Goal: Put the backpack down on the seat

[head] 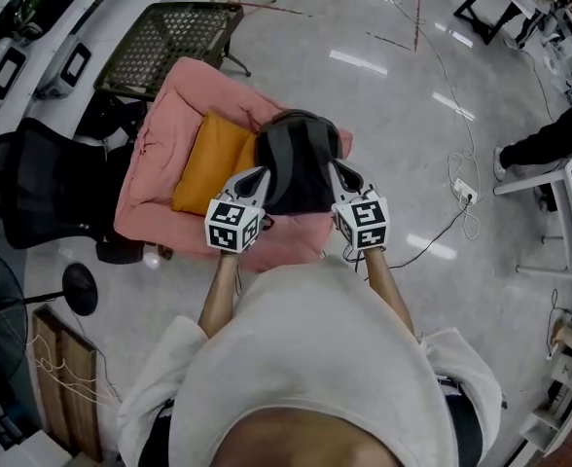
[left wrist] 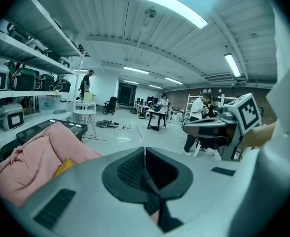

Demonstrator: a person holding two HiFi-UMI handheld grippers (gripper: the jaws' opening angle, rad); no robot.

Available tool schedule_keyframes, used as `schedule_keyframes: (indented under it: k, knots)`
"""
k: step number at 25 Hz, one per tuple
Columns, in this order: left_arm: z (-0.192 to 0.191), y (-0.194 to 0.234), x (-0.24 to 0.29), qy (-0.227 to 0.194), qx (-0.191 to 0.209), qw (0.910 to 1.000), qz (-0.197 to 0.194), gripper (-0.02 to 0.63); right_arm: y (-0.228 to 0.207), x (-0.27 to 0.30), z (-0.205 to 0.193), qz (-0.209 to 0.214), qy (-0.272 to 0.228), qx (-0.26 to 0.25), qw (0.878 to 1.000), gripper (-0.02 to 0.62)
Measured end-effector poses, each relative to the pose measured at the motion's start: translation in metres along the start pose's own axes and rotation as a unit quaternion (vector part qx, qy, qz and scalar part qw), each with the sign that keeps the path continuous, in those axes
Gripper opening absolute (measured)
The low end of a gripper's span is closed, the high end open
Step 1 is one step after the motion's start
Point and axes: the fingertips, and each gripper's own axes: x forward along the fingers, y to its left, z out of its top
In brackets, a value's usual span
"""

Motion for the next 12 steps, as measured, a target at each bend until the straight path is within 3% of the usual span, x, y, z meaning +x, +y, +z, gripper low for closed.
schedule_keyframes:
  k: [12]
  knots:
    - [0.023,0.011,-0.009,-0.021,0.011,0.9997,0.01,0.017,-0.005,0.0,0.009,-0.017,-0.008,-0.006,1.0,-0.003]
